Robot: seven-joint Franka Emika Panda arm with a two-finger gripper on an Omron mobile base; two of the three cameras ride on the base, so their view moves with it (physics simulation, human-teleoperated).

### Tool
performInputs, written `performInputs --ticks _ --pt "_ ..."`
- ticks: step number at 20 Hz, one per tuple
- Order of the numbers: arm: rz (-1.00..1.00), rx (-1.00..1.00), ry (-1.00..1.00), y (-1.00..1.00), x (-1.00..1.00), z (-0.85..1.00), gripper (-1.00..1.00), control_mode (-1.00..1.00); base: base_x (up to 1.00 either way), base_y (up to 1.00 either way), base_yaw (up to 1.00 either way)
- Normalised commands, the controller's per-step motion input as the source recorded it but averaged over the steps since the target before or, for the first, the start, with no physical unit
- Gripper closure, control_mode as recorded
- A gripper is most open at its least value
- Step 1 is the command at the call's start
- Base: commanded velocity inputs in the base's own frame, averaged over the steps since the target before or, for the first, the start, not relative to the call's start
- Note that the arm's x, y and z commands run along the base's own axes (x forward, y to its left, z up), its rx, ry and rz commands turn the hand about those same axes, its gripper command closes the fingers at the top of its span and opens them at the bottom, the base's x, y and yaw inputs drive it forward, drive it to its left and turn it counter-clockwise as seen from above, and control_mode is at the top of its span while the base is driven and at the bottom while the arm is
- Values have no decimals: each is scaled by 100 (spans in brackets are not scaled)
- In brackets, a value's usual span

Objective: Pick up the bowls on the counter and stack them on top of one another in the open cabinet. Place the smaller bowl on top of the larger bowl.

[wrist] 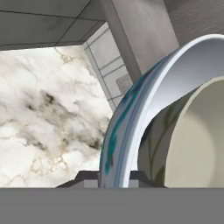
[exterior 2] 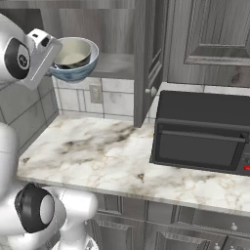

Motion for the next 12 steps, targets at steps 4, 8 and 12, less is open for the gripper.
performInputs --ticks 4,8,12 --pt "12 0 3 0 38 1 100 -100 0 0 0" --pt "9 -1 0 0 32 10 100 -100 0 0 0" --pt "7 -3 0 0 34 11 100 -100 0 0 0"
